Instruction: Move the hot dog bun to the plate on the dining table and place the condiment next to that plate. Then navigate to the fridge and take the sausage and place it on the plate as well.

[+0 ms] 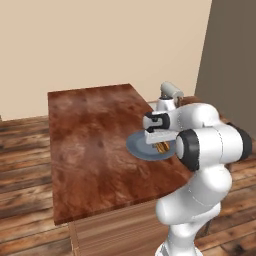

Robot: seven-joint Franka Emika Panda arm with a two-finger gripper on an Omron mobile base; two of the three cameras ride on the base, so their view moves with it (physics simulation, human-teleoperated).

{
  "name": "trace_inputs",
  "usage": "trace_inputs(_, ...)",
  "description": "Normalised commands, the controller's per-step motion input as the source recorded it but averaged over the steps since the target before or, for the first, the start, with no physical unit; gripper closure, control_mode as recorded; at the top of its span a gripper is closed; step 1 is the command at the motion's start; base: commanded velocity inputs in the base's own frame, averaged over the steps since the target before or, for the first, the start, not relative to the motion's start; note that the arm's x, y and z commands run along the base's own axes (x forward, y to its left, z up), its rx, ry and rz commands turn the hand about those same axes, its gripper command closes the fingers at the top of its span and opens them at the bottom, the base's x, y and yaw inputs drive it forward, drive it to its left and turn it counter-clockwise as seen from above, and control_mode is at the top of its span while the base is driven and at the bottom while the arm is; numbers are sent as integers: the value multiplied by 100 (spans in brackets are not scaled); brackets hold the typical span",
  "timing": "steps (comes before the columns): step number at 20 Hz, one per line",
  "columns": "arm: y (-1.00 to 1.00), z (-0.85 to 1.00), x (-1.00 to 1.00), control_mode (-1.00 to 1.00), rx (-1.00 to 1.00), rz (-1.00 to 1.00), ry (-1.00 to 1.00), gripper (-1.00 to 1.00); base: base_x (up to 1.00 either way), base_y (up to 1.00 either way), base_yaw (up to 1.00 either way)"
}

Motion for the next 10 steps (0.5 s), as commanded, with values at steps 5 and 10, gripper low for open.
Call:
trace_inputs(5,0,-26,25,-100,0,0,6,100,0,0,0)
trace_inputs(10,1,-26,3,-100,0,0,0,100,0,0,0)
